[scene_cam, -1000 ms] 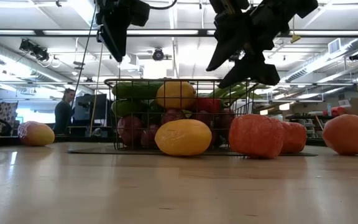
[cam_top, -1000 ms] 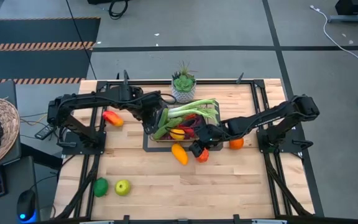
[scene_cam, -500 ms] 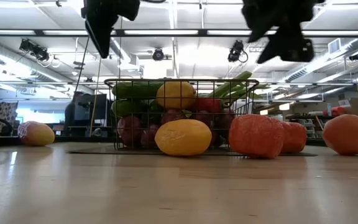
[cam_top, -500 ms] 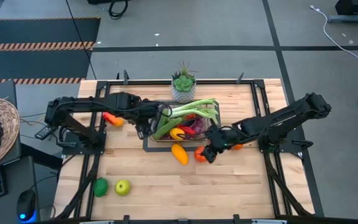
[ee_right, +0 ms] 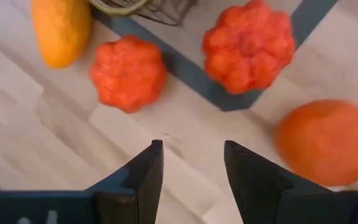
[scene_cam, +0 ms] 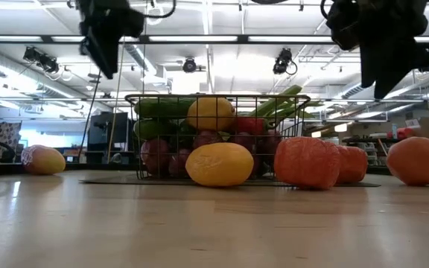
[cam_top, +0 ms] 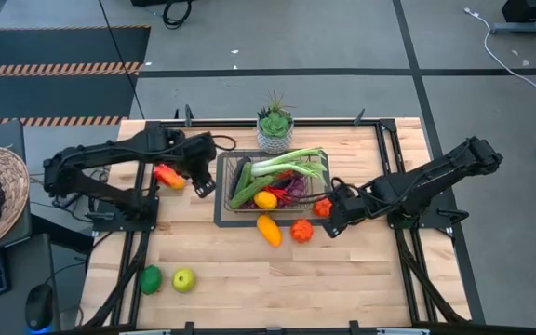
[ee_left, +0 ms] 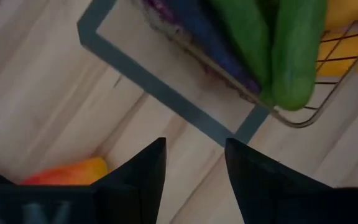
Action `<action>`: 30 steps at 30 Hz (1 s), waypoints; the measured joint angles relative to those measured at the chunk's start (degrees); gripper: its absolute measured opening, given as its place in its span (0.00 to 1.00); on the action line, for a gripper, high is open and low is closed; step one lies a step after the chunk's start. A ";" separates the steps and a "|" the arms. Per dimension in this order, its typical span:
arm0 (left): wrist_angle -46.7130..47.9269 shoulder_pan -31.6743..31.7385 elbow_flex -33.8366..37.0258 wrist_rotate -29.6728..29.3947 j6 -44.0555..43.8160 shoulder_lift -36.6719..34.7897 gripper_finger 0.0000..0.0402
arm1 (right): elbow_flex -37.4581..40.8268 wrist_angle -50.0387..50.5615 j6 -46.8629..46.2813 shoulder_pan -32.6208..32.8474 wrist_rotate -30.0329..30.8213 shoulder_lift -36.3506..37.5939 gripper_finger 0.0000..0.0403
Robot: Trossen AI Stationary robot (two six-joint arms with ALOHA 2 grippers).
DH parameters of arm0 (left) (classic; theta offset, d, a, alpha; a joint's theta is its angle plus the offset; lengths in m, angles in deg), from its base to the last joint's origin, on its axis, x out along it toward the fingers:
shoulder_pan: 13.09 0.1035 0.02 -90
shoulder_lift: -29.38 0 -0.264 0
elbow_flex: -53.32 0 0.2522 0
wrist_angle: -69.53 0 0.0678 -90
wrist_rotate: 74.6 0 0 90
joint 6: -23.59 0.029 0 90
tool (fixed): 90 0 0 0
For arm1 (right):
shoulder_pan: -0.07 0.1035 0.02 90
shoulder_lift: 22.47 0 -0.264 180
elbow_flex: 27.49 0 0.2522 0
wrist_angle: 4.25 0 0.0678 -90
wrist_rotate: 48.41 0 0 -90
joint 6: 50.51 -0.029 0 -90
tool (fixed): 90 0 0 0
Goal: Build produce basket
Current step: Put the top pumpkin into the wire basket
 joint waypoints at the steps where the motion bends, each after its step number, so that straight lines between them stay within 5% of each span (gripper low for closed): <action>1: -0.64 0.32 1.44 0.52 -0.80 -0.91 0.43 | 0.00 0.50 2.08 -0.02 0.35 0.16 0.44; 9: -1.29 0.66 8.82 1.62 -6.69 -7.77 0.43 | 0.00 0.43 19.81 -1.24 4.15 0.12 0.56; 21: -2.14 0.68 15.80 1.56 -10.94 -17.70 0.43 | 3.75 -3.29 22.47 -5.56 8.55 0.11 0.97; 30: -2.33 0.68 18.37 1.82 -13.57 -20.79 0.43 | 10.53 -13.18 25.67 -7.04 9.96 0.09 0.99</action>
